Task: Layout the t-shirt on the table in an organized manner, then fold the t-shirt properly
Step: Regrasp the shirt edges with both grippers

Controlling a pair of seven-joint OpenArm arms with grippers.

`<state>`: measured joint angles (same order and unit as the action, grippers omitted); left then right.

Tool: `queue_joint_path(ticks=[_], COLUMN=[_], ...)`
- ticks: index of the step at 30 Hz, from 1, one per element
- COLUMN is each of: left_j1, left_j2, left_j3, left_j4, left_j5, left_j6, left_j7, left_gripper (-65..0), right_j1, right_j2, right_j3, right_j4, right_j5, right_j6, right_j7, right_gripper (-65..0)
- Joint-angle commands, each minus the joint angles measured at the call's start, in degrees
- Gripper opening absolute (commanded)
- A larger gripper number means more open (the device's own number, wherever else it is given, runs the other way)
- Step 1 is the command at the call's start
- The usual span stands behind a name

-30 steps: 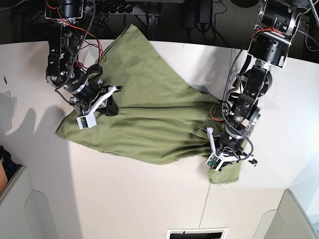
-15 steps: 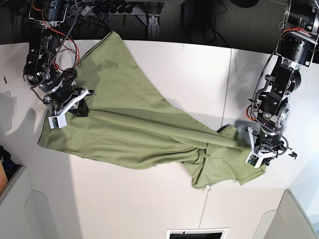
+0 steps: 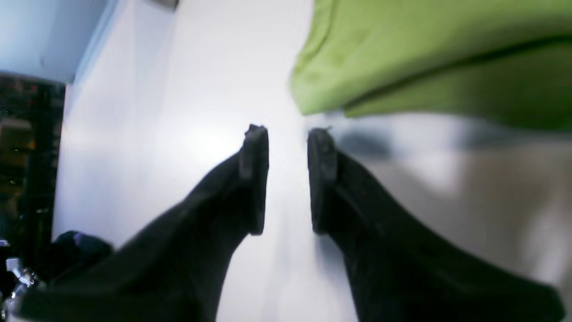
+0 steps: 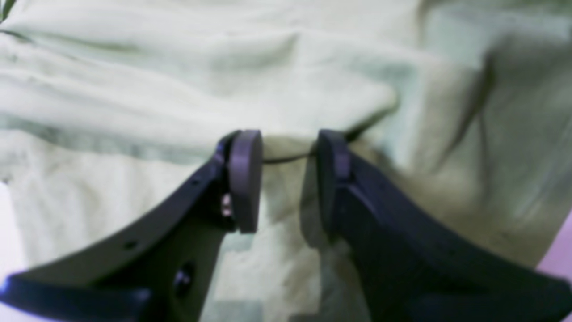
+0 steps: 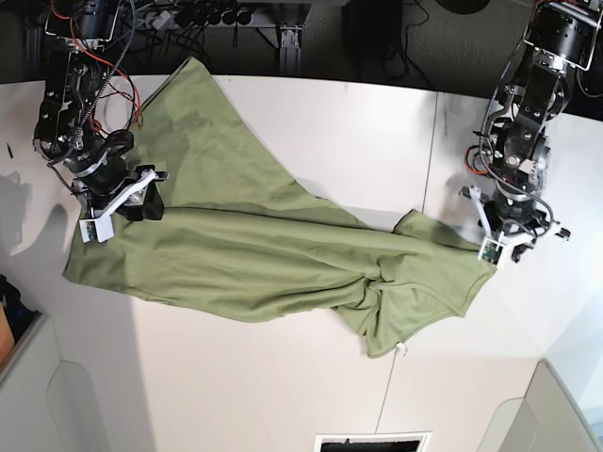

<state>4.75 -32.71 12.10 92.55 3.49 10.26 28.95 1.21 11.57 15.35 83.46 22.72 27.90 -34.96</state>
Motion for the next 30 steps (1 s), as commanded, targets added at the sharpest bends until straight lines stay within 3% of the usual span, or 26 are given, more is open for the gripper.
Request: queue_joint_path(ticks=[1,4,7,12,18,23,27,30], left_j1=[-0.3,0.2,-0.1,0.2,1.0,0.9,0.5,-1.2], left_j2=[-0.9,0.1,1.8,5.2,6.9,7.0,7.0,7.3], left_j3=[-2.3,-7.6,-11.8,-12.8,-12.8,-12.8,-12.8,-12.8], left_j4=[3.0,5.8,5.7,5.0,3.9,0.0,-5.8,-8.9], left_j5=[0.0,-4.0,-10.6,-14.0,-14.0,-14.0,-14.0,-14.0], left_j6=[1.0,-2.6,-9.9,-18.4,-21.5,-22.4,-23.4,-25.0], left_j7=[-1.3,-1.2,-1.2,0.9,0.9,-2.7,-7.3,-8.4], left_gripper=[-46.7,-43.6,-36.6,-36.0,-35.9,-35.9,-34.9,-29.3], right_j1=[1.0,1.0,0.9,-1.2,-9.3,-15.3,-17.9,-18.0], right_j2=[0.4,0.1,-0.3,-0.3,0.6,2.4,2.4,2.5], right_j3=[0.2,0.2,-0.1,-4.2,-11.1,-11.6,-12.9,-15.3], right_j4=[2.5,7.6,13.1,14.6,18.8,24.9,24.6,24.4], right_j5=[2.0,4.8,9.0,10.3,7.8,6.7,1.9,-3.6], right_j6=[0.4,0.9,3.2,4.4,5.4,5.4,5.3,4.8], right_j7=[0.7,-3.6,-8.7,-10.6,-12.7,-12.4,-10.8,-9.4], right_gripper=[-43.7,-43.7,-43.7,-43.7,-43.7,-43.7,-42.9,-39.9])
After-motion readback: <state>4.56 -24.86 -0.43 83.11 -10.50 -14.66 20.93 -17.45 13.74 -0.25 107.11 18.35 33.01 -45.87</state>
